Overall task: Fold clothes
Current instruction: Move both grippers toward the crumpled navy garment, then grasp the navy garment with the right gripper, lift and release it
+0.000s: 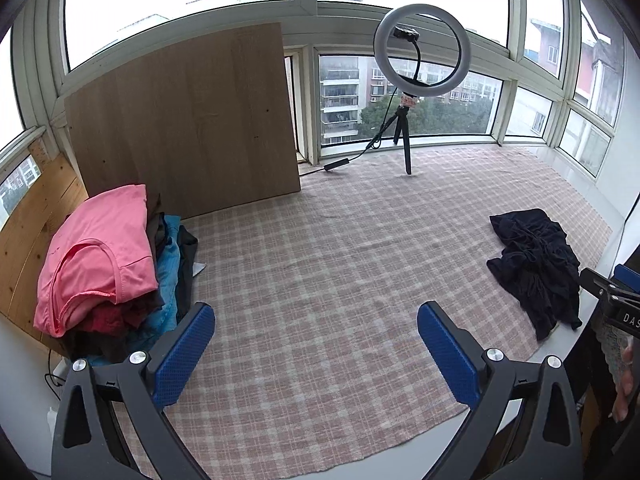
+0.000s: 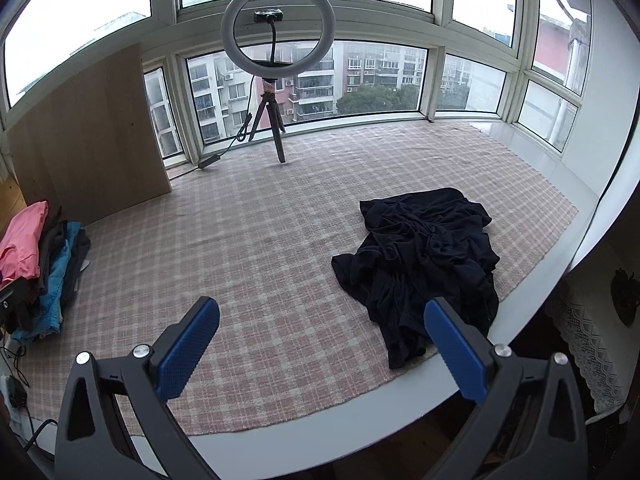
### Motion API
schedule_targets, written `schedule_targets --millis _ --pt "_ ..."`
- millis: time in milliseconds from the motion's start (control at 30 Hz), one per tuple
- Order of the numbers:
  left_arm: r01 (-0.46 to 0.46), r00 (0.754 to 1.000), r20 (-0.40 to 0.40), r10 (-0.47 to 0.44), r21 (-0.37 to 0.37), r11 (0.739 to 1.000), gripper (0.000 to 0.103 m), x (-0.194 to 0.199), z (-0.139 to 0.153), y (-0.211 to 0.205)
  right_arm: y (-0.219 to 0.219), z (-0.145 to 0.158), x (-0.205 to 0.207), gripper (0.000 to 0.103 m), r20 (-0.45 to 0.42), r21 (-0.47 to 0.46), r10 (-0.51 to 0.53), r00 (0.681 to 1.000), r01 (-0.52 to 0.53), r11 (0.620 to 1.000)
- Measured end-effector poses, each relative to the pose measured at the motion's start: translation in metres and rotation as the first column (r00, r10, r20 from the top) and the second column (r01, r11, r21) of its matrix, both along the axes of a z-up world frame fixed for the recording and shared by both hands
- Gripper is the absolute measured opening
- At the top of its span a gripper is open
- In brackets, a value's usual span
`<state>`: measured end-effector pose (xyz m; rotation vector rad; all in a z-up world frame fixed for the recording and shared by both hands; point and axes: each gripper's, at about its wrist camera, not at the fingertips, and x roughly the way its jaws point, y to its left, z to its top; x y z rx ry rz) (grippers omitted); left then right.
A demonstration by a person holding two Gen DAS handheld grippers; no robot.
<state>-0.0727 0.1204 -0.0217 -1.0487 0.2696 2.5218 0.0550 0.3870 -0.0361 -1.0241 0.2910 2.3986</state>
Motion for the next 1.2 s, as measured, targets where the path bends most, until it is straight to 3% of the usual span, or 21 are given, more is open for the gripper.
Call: schedule_targets --millis 300,600,867,967,1067,1133,1200 --pt "0.087 0.996 0.005 -0.087 -0.007 0.996 0.102 -0.005 0.0 0.06 0.047 -0.008 0.012 0.103 0.011 -0.012 -0.057 0.998 0.057 0.998" --pt "0.054 0.998 0.013 -0.054 -0.02 0.998 0.102 -0.012 -0.004 0.129 0.12 -0.022 -0.001 0.103 0.024 -0.021 0.002 1.0 -0.001 1.0" --pt "0.007 1.0 -0.015 -0.007 -0.045 0.999 0.102 -0.042 0.007 0.189 0.237 -0.026 -0.025 0.103 0.036 0.031 0.073 0.997 -0.074 0.997" --pt "-0.031 0.998 -0.052 0.028 -0.06 0.998 0.102 -0.061 0.018 0.206 0.292 -0.034 -0.043 0.103 0.047 -0.027 0.101 0.994 -0.099 0.995" --pt "-0.058 0.997 -0.06 0.054 -0.076 0.995 0.102 -0.077 0.023 0.217 0.326 -0.06 -0.069 0.103 0.079 -0.146 0.171 0.982 -0.159 0.977" --pt "-0.074 0.996 -0.054 0.069 -0.087 0.993 0.102 -0.085 0.024 0.222 0.328 -0.091 -0.084 0.103 0.122 -0.27 0.268 0.956 -0.228 0.936" --pt "-0.089 0.995 -0.048 0.084 -0.099 0.991 0.102 -0.094 0.025 0.227 0.317 -0.122 -0.096 0.103 0.175 -0.361 0.375 0.91 -0.295 0.885"
